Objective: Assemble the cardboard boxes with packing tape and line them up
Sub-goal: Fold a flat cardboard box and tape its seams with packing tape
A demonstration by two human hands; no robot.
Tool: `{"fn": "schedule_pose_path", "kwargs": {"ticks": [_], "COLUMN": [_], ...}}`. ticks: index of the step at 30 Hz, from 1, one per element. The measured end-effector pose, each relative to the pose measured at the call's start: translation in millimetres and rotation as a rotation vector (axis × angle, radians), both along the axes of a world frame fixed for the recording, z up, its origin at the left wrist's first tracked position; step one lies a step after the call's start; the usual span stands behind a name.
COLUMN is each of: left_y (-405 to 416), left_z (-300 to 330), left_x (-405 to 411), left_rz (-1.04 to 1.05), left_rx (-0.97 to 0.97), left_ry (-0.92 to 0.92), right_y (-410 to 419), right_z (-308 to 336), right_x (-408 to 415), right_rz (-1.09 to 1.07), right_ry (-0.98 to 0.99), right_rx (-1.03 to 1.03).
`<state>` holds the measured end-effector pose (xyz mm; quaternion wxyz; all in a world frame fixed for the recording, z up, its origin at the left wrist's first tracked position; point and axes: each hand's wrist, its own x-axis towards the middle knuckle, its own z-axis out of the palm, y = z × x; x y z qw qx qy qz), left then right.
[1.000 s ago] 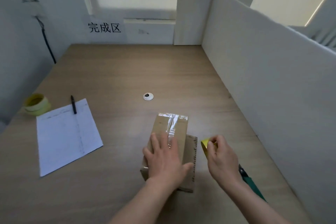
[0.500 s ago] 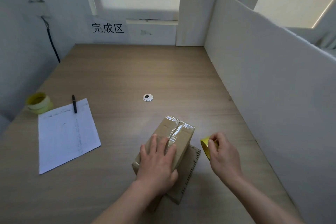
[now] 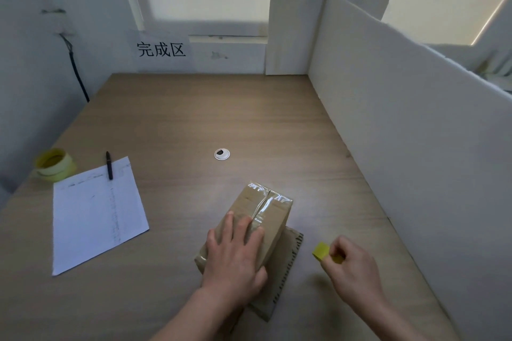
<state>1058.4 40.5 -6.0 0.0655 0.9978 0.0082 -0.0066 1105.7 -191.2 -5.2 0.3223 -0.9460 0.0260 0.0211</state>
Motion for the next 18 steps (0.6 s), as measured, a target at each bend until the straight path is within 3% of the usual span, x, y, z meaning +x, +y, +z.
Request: {"fn": "schedule_pose_path", "kwargs": {"ticks": [11,18], "left_y": [1,1], "left_z": [-4,2], "left_x": [-1,-4], "left_rz": [-0.008,-0.012], "left_rx": [0.005,0.004], "left_ry": [0.034,0.046], "right_y": [-17,-31], "right_z": [-17,-57], "right_x": [-56,-95], "right_rz": [0.077,0.276], "right_ry": [0.104,0.052], "right_rx": [-0.114,-0.3]}}
